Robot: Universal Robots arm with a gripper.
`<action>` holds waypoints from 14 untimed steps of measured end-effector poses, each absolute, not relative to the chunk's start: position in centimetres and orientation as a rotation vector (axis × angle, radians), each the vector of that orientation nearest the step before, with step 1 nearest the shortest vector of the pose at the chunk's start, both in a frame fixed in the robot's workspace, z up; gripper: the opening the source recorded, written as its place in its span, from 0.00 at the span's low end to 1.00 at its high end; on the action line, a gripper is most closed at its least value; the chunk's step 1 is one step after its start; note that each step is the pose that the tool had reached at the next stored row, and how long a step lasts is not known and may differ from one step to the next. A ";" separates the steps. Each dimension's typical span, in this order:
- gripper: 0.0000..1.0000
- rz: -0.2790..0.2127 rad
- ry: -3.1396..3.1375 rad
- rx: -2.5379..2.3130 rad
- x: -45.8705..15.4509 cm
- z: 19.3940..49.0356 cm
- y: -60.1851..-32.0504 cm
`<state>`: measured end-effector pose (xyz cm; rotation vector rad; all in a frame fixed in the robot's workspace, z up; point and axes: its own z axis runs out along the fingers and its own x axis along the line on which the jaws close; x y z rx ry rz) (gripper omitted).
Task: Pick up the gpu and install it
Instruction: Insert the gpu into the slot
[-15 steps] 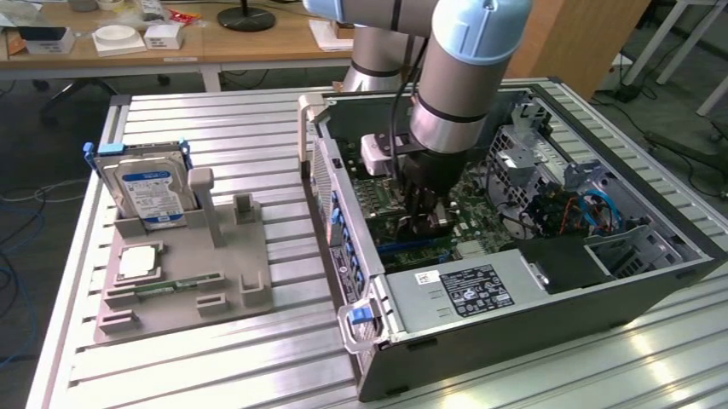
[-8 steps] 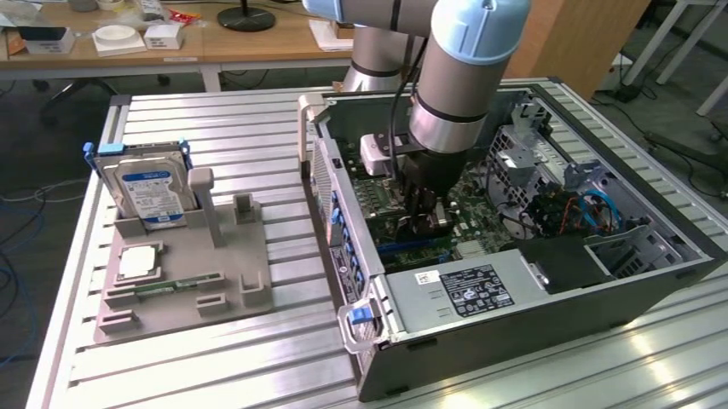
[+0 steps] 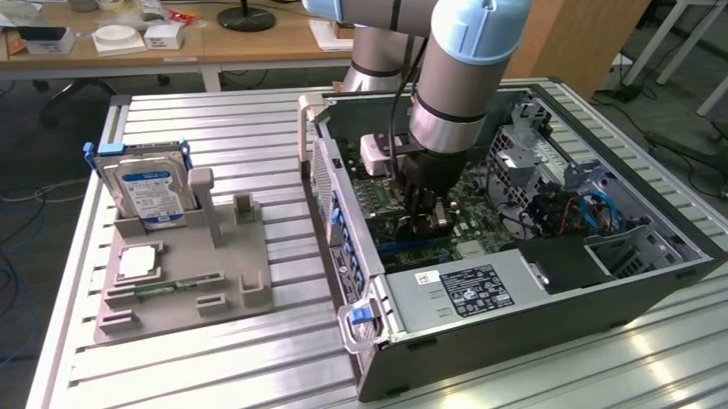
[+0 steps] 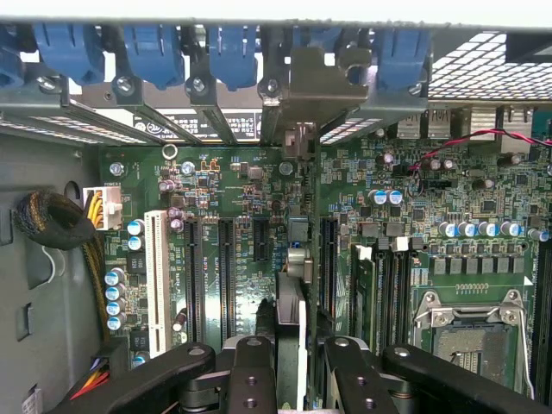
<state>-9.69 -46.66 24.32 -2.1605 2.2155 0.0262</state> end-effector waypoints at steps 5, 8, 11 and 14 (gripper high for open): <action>0.27 0.026 2.215 -2.161 -9.7 24.2 -46.6; 0.27 0.026 2.215 -2.160 -9.7 24.1 -46.6; 0.27 0.026 2.215 -2.160 -9.7 24.0 -46.6; 0.27 0.026 2.215 -2.160 -9.7 23.9 -46.6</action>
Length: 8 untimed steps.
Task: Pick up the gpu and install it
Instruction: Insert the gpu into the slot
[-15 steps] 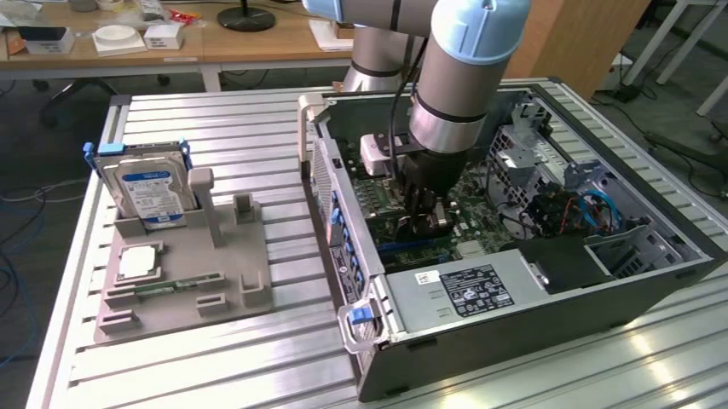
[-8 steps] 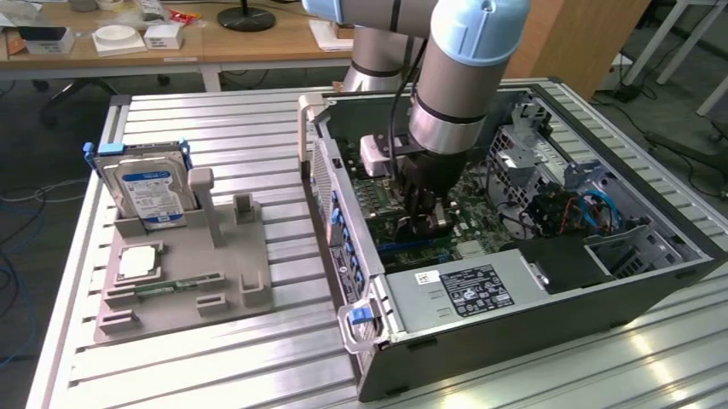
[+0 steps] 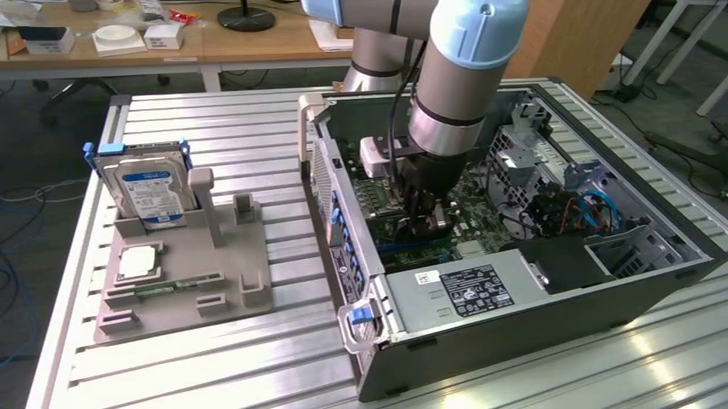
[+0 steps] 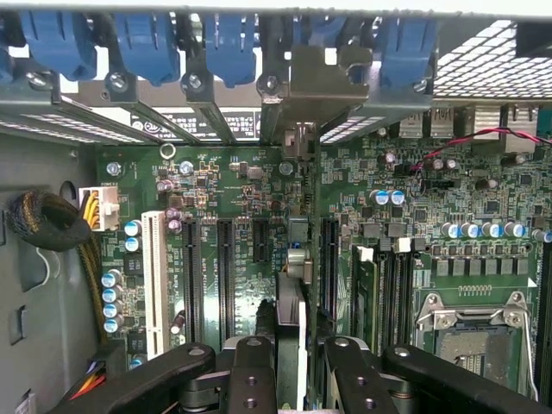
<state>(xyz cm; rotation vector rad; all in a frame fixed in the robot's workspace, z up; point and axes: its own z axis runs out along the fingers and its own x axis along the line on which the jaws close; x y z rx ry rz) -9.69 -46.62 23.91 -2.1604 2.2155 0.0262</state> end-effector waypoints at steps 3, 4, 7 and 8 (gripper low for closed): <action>0.27 0.026 2.215 -2.160 -9.7 23.8 -46.6; 0.27 0.026 2.215 -2.160 -9.7 23.8 -46.6; 0.27 0.027 2.215 -2.160 -9.7 23.6 -46.6; 0.27 0.027 2.215 -2.160 -9.7 23.6 -46.6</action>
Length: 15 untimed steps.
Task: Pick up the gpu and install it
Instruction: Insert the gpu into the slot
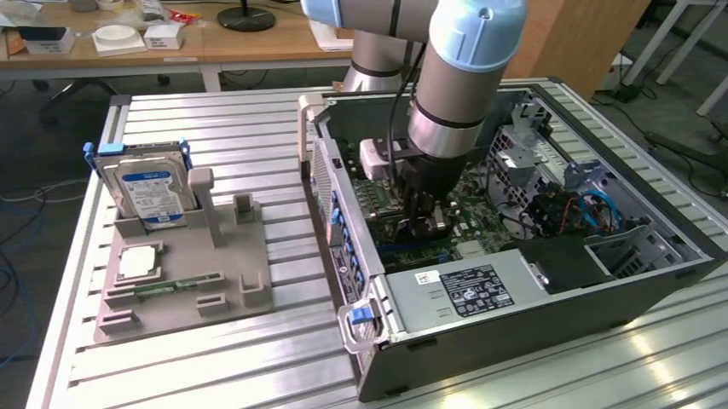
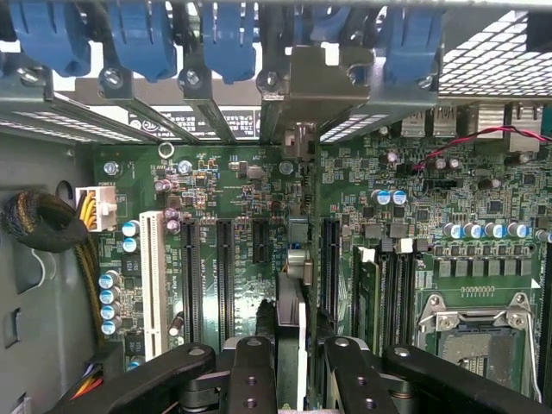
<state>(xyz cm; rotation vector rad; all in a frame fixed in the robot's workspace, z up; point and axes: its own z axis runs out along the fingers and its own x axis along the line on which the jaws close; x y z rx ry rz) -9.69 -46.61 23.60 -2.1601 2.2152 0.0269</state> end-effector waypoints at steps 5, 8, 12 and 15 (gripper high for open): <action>0.27 0.027 2.215 -2.160 -9.7 23.6 -46.6; 0.27 0.027 2.215 -2.160 -9.7 23.6 -46.6; 0.27 0.027 2.215 -2.160 -9.7 23.6 -46.6; 0.27 0.027 2.214 -2.161 -9.6 23.5 -46.6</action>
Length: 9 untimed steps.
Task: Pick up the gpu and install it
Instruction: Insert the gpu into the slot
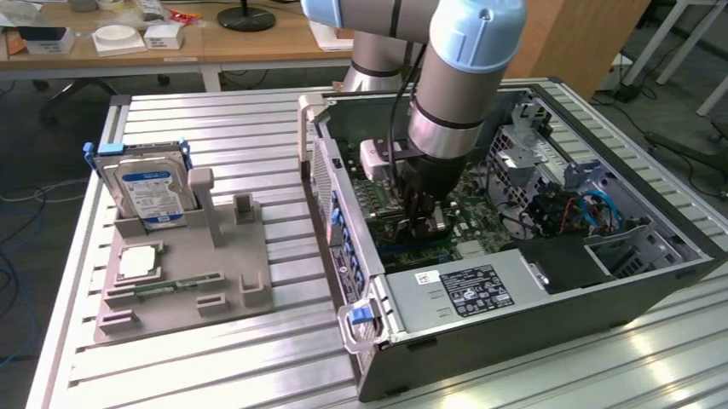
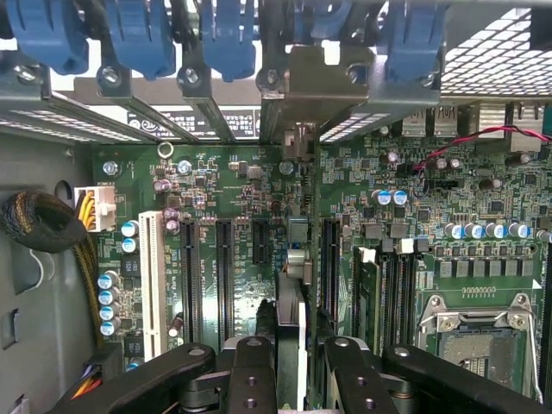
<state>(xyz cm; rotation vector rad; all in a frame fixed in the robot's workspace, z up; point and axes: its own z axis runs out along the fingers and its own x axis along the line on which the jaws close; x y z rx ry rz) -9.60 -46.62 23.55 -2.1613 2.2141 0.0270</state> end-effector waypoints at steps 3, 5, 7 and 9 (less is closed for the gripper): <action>0.27 0.027 2.211 -2.165 -9.6 23.5 -46.6; 0.27 0.027 2.206 -2.169 -9.5 23.4 -46.6; 0.27 0.027 2.200 -2.176 -9.4 23.3 -46.6; 0.27 0.027 2.197 -2.179 -9.4 23.2 -46.6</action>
